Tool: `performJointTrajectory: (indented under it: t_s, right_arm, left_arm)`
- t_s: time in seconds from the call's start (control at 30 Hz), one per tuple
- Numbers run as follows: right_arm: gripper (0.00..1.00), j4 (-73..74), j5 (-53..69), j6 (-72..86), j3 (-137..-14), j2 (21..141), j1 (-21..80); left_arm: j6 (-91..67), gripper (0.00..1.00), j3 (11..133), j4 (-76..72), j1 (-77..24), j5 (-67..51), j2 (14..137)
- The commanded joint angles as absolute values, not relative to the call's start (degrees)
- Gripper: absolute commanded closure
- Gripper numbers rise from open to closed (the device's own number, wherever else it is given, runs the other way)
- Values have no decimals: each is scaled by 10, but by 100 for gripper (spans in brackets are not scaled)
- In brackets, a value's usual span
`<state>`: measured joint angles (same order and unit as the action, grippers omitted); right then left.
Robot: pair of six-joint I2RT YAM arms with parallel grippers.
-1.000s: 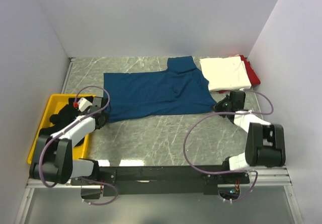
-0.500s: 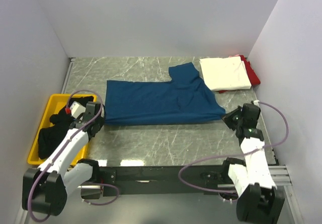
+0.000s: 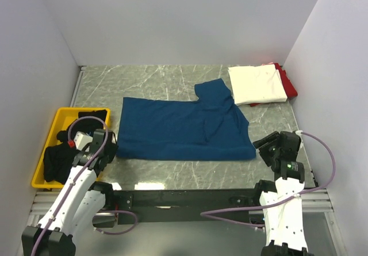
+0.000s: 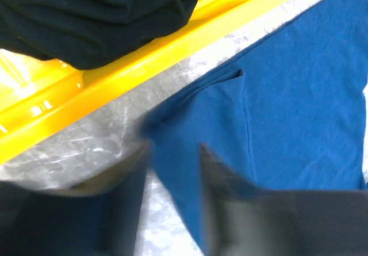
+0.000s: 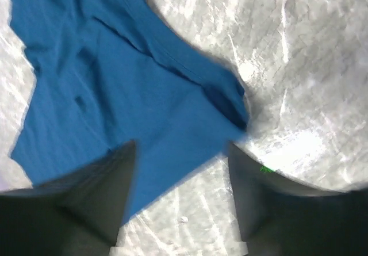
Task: Fold and stack the t-shirts
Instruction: Fold the tshirt
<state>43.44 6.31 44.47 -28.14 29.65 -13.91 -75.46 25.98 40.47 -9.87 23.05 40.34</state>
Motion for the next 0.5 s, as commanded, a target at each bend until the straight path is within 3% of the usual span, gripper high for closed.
performJointTrajectory:
  t_s: [0.0,0.03,0.1,0.3,0.47]
  right_arm:
    - [25,464,37,436,-333,293,-143]
    - [21,462,40,431,-339,300,-143]
    - [15,426,82,404,-350,315,-143]
    - [15,269,220,361,-372,416,-141]
    - [29,159,200,402,-417,537,-108]
  left_arm:
    - [-775,49,264,428,-101,224,386]
    - [-773,36,267,430,-102,222,382]
    - [-756,31,281,423,-103,220,379]
    - [-656,31,393,364,-103,252,431]
    - [-603,32,502,322,-102,249,605]
